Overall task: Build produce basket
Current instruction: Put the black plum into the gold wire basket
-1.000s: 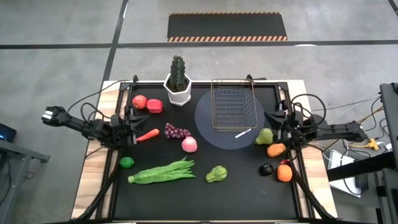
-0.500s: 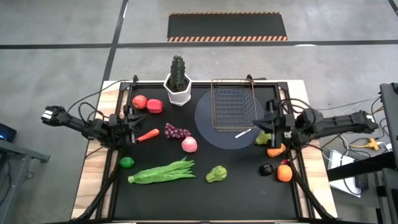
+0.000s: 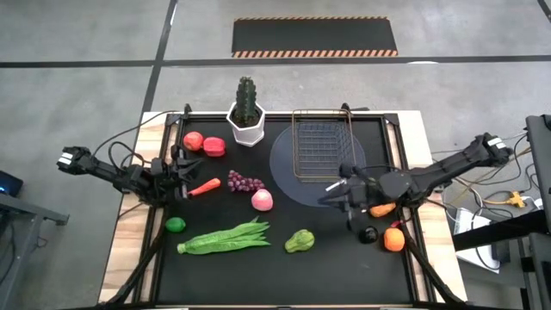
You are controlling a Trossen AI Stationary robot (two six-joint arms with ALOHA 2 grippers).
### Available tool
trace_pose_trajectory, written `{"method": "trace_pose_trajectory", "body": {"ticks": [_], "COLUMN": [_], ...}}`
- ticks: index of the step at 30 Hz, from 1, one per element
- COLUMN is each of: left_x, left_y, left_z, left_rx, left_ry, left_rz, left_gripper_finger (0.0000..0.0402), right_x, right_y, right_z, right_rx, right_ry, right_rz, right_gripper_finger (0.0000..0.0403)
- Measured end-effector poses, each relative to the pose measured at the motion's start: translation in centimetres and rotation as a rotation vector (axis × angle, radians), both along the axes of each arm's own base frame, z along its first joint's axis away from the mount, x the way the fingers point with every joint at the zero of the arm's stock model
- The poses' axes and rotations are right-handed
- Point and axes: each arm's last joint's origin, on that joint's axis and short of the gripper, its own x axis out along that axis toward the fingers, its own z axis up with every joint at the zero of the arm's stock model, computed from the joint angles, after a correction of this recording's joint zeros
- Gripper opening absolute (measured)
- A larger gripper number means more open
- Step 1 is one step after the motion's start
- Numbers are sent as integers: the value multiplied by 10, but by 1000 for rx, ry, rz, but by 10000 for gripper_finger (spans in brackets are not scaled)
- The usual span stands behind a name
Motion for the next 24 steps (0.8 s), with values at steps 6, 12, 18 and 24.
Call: {"method": "trace_pose_trajectory", "body": {"ticks": [6,12,18,24], "left_x": [-1,-4,-5,-5], "left_y": [1,2,2,2], "left_z": [2,5,5,6], "left_rx": [58,79,78,113], "left_ry": [4,-13,-17,-9], "left_rz": [40,81,83,105], "left_gripper_finger": [2,2,2,2], "right_x": [25,44,60,71], "right_y": [19,32,40,45], "right_z": [5,-1,-2,2], "right_rx": [12,-2,-6,31], "right_ry": [146,395,591,735], "right_rz": [0,-42,-93,-167], "right_gripper_finger": [9,9,9,9]}}
